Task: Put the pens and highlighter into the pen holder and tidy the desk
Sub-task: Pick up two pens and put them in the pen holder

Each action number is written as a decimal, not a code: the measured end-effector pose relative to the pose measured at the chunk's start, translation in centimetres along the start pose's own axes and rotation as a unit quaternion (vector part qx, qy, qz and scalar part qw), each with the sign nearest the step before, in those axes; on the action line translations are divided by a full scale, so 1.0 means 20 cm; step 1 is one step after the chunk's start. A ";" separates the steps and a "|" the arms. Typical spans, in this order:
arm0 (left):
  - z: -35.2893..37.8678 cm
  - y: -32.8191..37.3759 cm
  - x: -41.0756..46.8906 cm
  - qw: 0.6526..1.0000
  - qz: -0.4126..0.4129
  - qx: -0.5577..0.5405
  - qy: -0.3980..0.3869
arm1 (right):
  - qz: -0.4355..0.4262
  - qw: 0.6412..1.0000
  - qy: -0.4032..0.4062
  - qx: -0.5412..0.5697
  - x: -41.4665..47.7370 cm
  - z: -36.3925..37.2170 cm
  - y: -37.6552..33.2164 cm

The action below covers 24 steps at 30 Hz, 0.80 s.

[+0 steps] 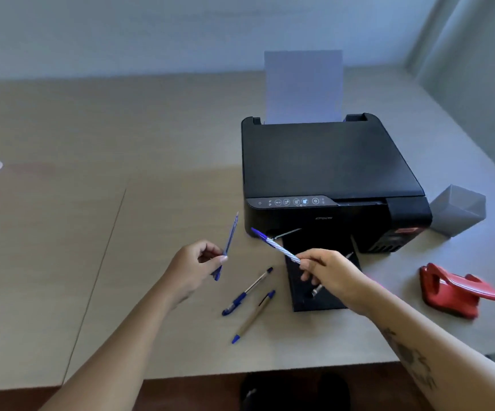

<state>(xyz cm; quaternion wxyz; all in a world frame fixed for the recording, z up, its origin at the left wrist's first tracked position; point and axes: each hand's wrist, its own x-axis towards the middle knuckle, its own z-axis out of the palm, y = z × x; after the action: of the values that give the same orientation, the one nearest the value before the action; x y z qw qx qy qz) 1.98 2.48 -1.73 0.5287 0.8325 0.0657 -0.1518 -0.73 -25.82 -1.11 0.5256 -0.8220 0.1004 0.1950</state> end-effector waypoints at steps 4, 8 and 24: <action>0.15 0.15 0.01 0.999 0.014 -0.040 -0.033 | 0.000 0.991 0.036 0.131 -0.04 -0.17 0.06; 0.39 0.39 0.05 0.994 0.066 -0.050 -0.069 | -0.014 0.970 0.075 0.232 -0.08 -0.39 0.12; 1.71 1.41 0.34 0.976 0.180 -0.059 -0.109 | -0.037 0.916 0.192 0.349 -0.04 -1.68 0.35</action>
<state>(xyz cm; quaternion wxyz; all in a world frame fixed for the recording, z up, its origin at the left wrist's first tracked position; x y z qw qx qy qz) 9.71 -40.86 6.80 0.5997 0.7764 -0.1341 -0.1399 3.21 -59.17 6.00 0.7565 -0.6108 0.2311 -0.0339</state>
